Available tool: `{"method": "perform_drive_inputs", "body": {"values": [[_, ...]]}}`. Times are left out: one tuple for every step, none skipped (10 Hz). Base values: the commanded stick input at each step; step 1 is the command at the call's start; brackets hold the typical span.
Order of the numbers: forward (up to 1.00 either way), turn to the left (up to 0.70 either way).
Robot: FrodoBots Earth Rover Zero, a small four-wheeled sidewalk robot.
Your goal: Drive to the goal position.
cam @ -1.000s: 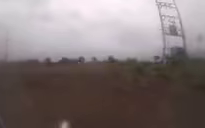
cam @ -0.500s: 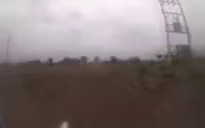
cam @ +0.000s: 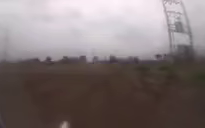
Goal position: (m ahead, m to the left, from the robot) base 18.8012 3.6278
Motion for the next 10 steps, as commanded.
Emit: {"method": "perform_drive_inputs", "body": {"values": [[0.7,0.0],[0.7,0.0],[0.7,0.0],[0.7,0.0],[0.7,0.0],[0.7,0.0],[0.7,0.0],[0.7,0.0],[0.7,0.0],[0.7,0.0]]}}
